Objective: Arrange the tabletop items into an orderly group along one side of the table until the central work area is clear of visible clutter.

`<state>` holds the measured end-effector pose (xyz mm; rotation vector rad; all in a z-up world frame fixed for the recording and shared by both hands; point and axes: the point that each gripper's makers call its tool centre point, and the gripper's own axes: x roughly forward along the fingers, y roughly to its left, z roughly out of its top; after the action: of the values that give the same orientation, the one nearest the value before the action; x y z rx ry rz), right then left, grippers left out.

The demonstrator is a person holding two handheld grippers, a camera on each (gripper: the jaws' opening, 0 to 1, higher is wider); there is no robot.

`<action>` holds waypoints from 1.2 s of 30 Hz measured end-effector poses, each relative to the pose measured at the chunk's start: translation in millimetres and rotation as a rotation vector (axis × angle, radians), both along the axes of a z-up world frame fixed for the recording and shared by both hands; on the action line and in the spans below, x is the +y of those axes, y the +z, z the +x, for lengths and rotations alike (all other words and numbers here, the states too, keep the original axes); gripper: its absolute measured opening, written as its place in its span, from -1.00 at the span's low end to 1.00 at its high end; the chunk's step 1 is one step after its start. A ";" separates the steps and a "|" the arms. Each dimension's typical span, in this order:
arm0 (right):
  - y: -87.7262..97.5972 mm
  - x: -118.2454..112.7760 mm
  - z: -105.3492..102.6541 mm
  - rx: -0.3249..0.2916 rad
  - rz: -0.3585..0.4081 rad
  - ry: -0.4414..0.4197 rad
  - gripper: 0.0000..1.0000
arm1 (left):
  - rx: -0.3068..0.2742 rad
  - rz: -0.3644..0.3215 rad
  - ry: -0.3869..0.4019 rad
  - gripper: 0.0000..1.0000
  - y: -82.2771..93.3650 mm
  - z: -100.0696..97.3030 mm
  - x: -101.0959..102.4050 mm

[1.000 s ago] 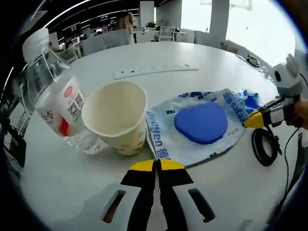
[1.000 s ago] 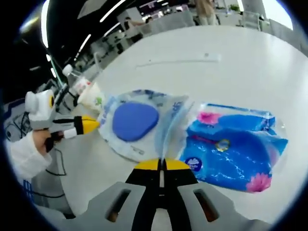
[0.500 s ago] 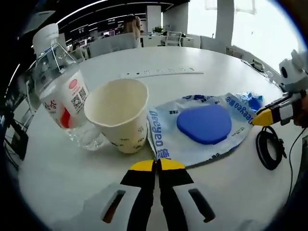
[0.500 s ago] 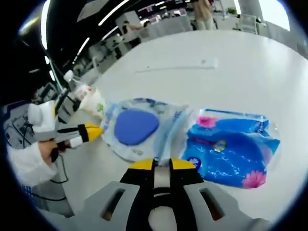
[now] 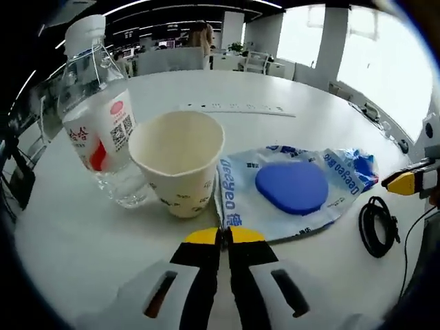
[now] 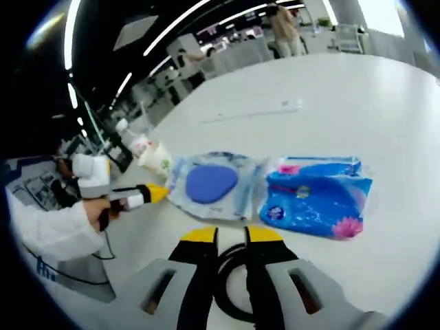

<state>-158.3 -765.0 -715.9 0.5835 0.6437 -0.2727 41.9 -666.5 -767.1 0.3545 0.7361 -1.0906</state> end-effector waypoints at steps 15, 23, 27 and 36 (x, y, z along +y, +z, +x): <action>16.8 11.5 -52.6 -0.006 -0.055 -0.003 -0.22 | 0.069 -0.050 0.003 0.12 15.2 -31.7 44.4; 21.4 17.6 -80.8 -0.009 -0.046 -0.044 0.14 | 0.057 -0.043 0.152 0.76 36.9 -11.1 93.7; 25.1 20.5 -94.3 -0.006 -0.037 -0.062 0.25 | 0.075 -0.072 0.188 0.88 50.6 -9.9 112.0; 32.6 28.8 -122.6 -0.001 -0.035 -0.104 0.41 | 0.108 -0.095 0.115 0.89 65.0 -22.9 142.2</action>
<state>-280.8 -736.2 -683.3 0.5845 0.6072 -0.3802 19.0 -524.2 -702.0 0.1714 0.7879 -1.0376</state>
